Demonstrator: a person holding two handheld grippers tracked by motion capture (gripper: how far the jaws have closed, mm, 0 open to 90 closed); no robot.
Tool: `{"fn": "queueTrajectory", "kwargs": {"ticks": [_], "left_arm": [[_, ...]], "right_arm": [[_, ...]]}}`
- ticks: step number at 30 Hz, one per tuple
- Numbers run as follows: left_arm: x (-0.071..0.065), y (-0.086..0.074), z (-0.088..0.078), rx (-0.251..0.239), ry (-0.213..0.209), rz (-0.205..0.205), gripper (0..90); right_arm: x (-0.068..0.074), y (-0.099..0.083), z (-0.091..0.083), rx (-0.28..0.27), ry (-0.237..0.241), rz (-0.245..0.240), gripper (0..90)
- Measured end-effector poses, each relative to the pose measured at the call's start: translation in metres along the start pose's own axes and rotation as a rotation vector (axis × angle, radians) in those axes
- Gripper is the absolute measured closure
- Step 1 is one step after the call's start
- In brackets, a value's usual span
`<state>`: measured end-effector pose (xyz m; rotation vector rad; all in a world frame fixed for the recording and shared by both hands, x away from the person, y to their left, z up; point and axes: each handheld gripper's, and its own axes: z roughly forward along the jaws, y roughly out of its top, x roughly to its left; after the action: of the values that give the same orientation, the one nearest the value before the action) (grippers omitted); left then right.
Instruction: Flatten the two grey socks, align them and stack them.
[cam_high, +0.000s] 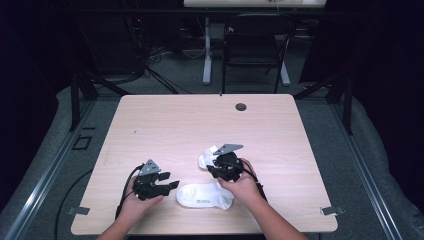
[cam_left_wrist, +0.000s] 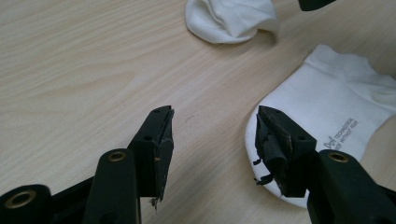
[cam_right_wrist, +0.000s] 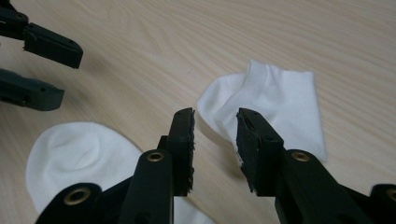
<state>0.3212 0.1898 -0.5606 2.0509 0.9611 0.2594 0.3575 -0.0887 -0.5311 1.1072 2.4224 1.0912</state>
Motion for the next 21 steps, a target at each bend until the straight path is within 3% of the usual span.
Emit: {"fn": "queueTrajectory", "kwargs": {"ticks": [6,10,12,14,21], "left_arm": [[0.004,0.004,-0.002,-0.024,0.007,-0.009,47.4],[0.008,0.011,-0.002,-0.034,-0.004,-0.058,51.6],[0.01,0.016,-0.002,-0.04,0.001,-0.058,52.9],[0.012,0.022,0.0,-0.034,0.022,-0.034,54.1],[0.019,0.036,0.016,-0.031,0.027,-0.04,54.8]], "right_arm": [[-0.008,0.011,0.016,0.019,-0.019,0.003,67.5],[-0.013,0.014,0.02,0.026,-0.022,0.028,68.5],[-0.014,0.014,0.022,0.031,-0.026,0.027,68.5],[-0.015,0.015,0.024,0.034,-0.025,0.019,67.9],[-0.012,0.015,0.035,0.031,-0.022,0.006,63.4]]}}
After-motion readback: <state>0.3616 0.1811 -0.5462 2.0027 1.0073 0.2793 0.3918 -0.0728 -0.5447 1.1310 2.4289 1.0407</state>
